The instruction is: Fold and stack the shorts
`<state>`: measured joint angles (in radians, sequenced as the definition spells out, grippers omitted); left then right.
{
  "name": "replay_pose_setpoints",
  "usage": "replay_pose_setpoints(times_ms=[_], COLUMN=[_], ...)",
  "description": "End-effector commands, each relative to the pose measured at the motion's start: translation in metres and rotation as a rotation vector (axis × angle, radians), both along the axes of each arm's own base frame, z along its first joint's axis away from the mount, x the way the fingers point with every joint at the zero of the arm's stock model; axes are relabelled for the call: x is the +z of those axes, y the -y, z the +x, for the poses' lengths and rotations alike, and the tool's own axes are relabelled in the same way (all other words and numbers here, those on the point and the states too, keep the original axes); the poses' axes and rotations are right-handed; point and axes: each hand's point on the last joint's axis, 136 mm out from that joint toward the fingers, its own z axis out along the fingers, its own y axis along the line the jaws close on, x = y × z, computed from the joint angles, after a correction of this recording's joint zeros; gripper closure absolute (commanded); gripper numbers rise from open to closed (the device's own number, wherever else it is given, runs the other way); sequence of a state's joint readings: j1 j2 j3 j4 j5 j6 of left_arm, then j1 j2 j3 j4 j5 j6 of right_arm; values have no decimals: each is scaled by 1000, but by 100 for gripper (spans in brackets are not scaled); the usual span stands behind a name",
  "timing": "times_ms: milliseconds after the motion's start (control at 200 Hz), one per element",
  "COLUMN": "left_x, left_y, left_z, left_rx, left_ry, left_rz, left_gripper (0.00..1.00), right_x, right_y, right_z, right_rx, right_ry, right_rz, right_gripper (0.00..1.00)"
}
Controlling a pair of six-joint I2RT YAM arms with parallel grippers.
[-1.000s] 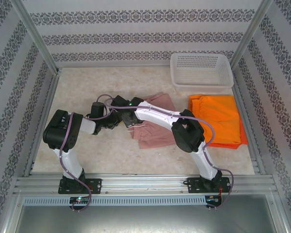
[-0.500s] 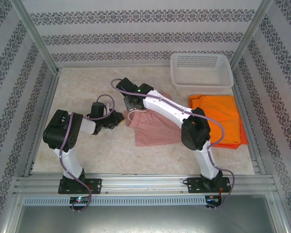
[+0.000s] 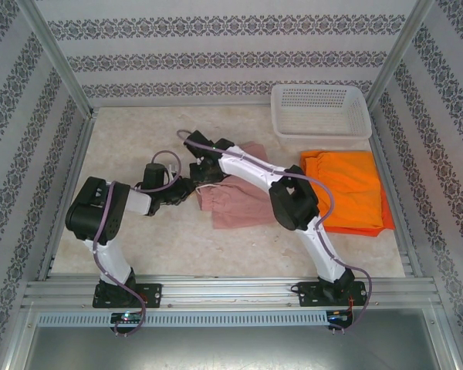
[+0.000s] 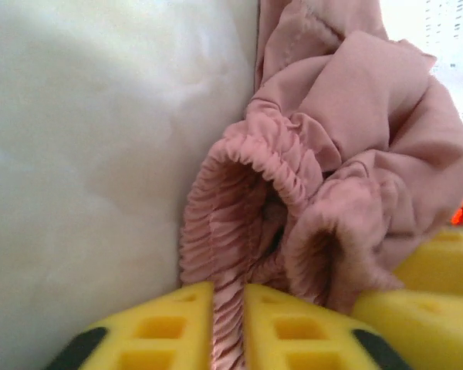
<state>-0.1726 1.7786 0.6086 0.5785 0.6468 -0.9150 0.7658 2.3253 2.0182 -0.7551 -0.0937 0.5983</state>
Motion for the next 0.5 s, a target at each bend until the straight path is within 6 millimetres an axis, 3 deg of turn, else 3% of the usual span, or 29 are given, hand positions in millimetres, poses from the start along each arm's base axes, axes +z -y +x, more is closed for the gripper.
replay_pose_setpoints(times_ms=[0,145,310,405,500], left_x=[0,32,87,124,152], left_y=[-20,-30,-27,-21,-10], left_z=[-19,-26,-22,-19,-17], left_rx=[56,82,59,41,9], left_ry=[-10,66,180,252,300], left_rz=[56,51,40,14,-10], left_gripper=[68,52,35,27,19], right_x=[22,88,166,192,196], right_y=[-14,-10,23,51,85], right_z=[3,16,22,22,21], right_rx=[-17,-59,-102,-130,-180], right_ry=[-60,-30,105,171,214], right_rz=[192,428,572,589,565], right_gripper=[49,37,21,14,8])
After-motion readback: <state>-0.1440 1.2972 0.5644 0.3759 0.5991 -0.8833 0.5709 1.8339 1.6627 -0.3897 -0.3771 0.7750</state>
